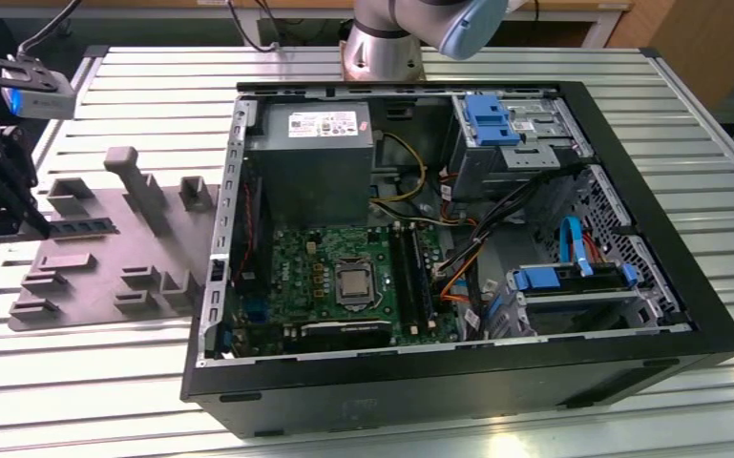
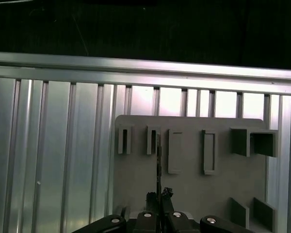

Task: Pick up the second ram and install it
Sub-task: 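Pick up the second ram and move it above second insertion slot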

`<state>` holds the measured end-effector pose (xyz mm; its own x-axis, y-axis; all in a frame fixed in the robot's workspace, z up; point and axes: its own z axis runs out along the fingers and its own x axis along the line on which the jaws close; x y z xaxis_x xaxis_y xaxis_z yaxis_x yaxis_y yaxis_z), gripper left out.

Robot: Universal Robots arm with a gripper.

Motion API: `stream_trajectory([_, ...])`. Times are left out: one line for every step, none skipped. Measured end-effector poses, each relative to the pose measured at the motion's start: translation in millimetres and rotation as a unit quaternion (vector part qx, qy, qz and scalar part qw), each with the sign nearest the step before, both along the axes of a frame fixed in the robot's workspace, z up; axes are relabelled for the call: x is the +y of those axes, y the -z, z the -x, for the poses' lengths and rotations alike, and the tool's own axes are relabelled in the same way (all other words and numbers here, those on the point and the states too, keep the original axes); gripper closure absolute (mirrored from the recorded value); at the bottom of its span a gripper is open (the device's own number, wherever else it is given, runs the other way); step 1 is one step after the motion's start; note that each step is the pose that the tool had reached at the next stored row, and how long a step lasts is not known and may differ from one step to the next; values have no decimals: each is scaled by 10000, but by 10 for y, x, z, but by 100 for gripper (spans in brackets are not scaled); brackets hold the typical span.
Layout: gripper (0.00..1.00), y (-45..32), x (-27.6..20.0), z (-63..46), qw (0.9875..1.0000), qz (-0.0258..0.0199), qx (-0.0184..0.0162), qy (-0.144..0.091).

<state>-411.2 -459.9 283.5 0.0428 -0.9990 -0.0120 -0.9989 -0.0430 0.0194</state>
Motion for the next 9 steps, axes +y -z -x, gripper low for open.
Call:
stream_trajectory([86,-5,0,0,10000,0,0,0])
stream_trajectory([86,-11,0,0,10000,0,1,0])
stream_trajectory([86,-15,0,0,10000,0,0,0])
stream_trajectory([86,-18,0,0,10000,-1,-1,0])
stream_trajectory([86,-22,0,0,10000,0,-1,0])
stream_trajectory([86,-27,0,0,10000,0,0,0])
stream_trajectory([86,-30,0,0,10000,0,0,0])
stream_trajectory([86,-33,0,0,10000,0,0,0])
stream_trajectory([86,-37,0,0,10000,0,0,0])
